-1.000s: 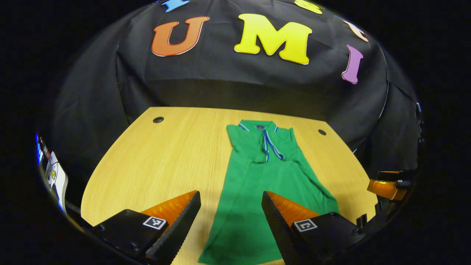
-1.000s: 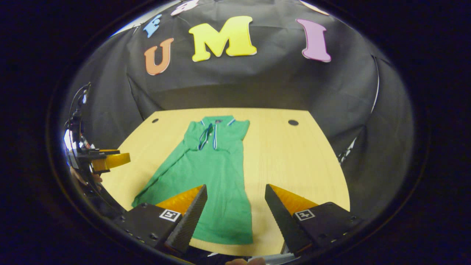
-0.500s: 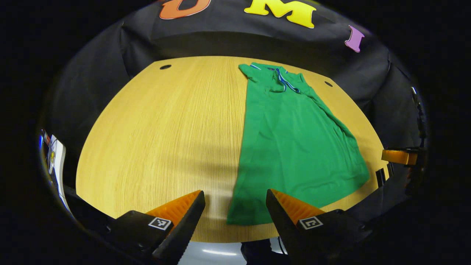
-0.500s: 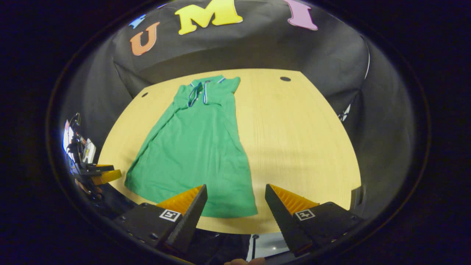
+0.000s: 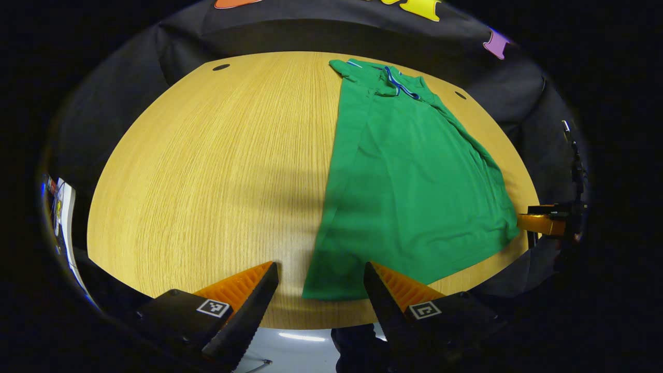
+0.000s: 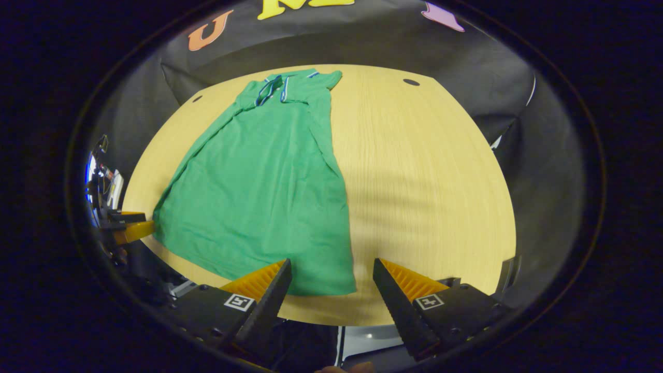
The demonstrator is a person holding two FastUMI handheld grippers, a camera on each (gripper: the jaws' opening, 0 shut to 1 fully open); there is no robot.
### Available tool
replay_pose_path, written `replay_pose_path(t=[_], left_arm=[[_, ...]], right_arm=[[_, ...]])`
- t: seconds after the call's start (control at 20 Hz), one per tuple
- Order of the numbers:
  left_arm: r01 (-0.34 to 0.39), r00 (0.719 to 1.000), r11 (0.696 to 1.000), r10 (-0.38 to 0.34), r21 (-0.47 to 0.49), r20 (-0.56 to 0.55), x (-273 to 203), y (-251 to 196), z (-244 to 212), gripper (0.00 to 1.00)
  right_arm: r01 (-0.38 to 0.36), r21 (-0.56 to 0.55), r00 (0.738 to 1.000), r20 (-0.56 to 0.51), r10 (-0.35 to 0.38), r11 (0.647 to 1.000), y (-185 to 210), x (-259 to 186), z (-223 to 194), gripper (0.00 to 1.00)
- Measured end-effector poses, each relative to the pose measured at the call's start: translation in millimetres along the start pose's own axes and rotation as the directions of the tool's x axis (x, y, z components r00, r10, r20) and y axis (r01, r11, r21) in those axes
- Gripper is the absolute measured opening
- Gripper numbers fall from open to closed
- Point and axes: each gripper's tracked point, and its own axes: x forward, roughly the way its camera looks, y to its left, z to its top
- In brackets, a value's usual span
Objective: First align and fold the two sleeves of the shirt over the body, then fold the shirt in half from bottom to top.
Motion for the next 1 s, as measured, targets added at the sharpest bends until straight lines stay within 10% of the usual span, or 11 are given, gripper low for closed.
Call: replay_pose_path(t=[0.6,0.85,1.0], left_arm=[[-0.077,0.992,0.997,0.077,0.007,-0.097,10.2,4.6,-11.6,1.00],[-0.077,0.989,0.997,0.075,-0.014,-0.124,8.0,2.2,-13.2,0.99],[-0.066,0.989,0.997,0.060,-0.044,-0.132,7.5,-3.4,-13.3,0.58]], right_arm=[[0.017,0.016,0.997,-0.081,-0.015,1.000,-3.2,21.0,-13.1,0.90],[0.020,0.052,0.994,-0.111,-0.014,0.998,-1.2,20.9,-13.3,0.53],[0.003,0.084,0.993,-0.122,0.007,0.996,3.4,20.7,-12.5,0.26]])
